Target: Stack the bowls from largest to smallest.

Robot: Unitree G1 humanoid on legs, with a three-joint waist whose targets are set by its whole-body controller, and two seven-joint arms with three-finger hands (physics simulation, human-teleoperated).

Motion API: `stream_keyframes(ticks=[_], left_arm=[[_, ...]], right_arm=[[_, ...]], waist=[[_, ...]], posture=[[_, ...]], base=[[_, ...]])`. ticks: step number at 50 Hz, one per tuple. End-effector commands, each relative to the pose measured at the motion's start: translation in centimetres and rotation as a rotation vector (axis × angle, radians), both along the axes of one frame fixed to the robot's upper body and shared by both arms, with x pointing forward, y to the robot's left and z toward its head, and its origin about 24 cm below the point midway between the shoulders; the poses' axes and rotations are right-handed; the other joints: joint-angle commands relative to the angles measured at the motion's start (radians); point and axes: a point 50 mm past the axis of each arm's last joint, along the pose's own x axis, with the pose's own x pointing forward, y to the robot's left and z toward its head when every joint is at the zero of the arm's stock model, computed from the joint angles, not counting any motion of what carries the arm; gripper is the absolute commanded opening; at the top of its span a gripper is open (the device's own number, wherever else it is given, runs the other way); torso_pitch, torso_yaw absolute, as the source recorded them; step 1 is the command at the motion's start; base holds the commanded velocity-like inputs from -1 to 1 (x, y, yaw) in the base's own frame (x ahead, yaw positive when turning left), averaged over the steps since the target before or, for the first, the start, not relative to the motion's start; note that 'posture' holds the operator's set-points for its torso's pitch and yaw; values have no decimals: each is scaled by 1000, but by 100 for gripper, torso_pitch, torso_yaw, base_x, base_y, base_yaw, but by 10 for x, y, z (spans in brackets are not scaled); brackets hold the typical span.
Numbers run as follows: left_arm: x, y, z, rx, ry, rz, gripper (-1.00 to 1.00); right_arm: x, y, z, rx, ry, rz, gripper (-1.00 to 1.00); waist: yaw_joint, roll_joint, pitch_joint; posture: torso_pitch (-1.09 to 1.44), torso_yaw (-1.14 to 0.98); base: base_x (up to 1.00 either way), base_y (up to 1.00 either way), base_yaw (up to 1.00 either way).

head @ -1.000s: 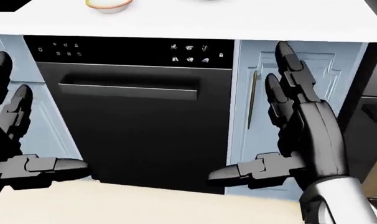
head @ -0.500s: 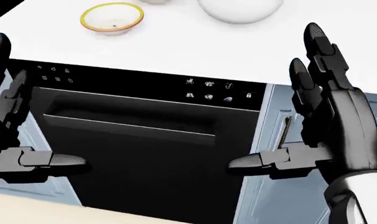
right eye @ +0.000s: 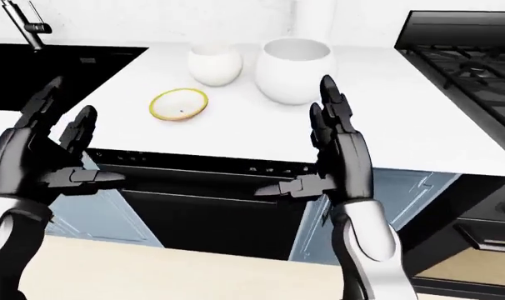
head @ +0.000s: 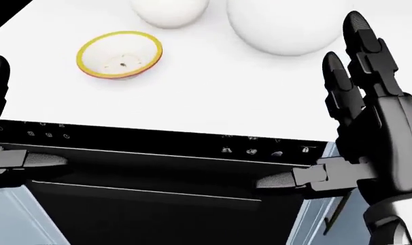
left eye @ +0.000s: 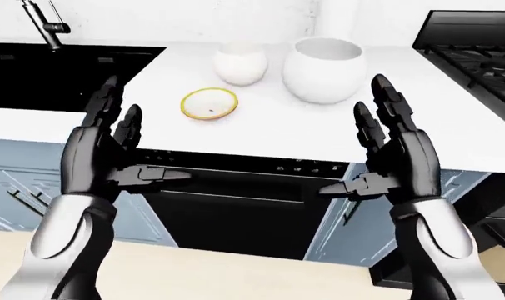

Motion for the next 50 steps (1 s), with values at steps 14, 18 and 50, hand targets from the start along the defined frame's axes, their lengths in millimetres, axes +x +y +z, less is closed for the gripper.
stream_keyframes(ticks=[14,18,50], left_arm=[[-1,2,6,9,-58,9,100],[-3,1,7,17,-61,11,100],[-7,2,5,11,-60,3,100]], right_arm=[[-4,0,10,-4,-56,9,100],[-6,-1,13,-2,-62,8,100],[-12,-2,21,-16,-98,12,100]], waist=[[9,-21,-16],[9,77,-23],[46,-103,14]], posture=[[0,0],[0,0],[0,0]], base=[[0,35,0],[0,39,0],[27,23,0]])
